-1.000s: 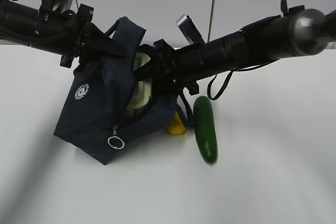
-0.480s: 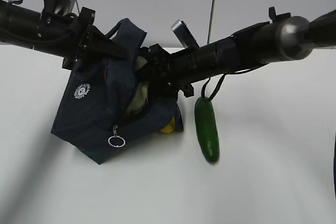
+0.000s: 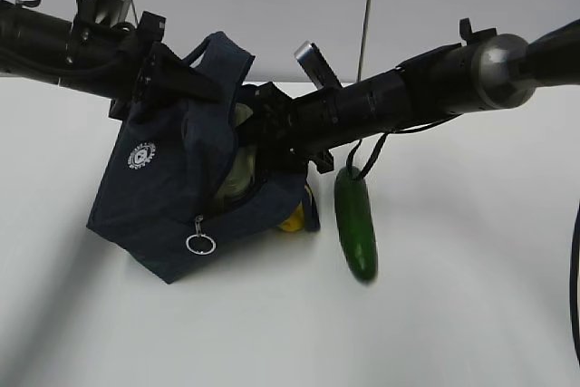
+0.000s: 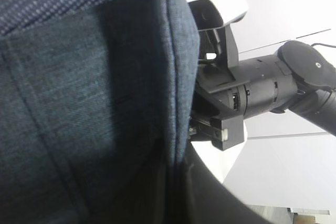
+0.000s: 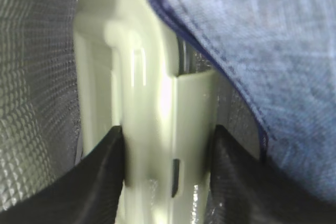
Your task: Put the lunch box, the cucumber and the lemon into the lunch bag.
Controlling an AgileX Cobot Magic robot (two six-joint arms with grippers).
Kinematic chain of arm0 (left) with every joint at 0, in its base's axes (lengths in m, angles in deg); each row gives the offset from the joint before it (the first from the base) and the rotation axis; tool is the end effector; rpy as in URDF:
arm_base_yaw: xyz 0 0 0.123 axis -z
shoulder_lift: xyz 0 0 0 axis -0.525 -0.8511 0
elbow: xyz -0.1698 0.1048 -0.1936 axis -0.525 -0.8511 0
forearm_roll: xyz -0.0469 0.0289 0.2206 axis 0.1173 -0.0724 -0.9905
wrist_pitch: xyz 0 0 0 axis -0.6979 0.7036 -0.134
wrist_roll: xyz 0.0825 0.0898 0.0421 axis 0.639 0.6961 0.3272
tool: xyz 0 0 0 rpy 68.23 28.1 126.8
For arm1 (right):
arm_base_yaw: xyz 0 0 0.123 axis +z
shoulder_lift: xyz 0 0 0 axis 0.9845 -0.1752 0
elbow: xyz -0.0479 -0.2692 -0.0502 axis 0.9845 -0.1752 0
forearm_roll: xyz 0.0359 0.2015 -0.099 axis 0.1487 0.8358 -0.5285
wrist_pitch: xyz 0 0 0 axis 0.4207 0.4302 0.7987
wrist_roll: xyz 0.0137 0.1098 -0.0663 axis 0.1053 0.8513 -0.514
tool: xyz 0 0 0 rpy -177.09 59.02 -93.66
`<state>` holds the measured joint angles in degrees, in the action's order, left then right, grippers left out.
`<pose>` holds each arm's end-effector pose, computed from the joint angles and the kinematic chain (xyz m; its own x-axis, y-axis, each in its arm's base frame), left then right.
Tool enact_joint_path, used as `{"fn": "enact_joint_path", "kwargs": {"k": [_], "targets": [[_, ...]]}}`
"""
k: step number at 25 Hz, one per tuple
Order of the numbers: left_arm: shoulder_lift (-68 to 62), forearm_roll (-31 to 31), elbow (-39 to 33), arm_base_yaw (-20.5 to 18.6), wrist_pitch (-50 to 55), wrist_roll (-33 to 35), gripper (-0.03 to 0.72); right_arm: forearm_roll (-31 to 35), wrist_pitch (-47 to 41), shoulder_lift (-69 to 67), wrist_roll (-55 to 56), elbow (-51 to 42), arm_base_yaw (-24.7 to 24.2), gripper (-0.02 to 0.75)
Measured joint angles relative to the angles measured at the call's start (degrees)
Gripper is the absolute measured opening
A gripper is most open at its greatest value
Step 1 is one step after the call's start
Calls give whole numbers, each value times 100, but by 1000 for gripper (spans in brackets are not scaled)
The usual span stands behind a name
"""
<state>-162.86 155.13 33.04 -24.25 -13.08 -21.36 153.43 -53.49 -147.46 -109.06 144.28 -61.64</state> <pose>0.3650 -0.1574 0.2146 -0.9318 -0.0756 -0.3549 0.2816 0.4663 -0.8386 0.4079 0.2391 0.1456 -0.9611 0.0898 -0.2613 -0.1895 0.4740 0.8599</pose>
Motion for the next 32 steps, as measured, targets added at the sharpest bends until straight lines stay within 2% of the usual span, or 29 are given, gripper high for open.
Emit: {"fn": "enact_joint_path", "kwargs": {"k": [17, 32], "targets": [[0, 69, 0, 0, 0, 0, -10, -78, -10, 0, 80, 0, 0, 400], [0, 91, 0, 0, 87, 0, -10, 68, -507, 0, 104, 30, -12, 423]]}}
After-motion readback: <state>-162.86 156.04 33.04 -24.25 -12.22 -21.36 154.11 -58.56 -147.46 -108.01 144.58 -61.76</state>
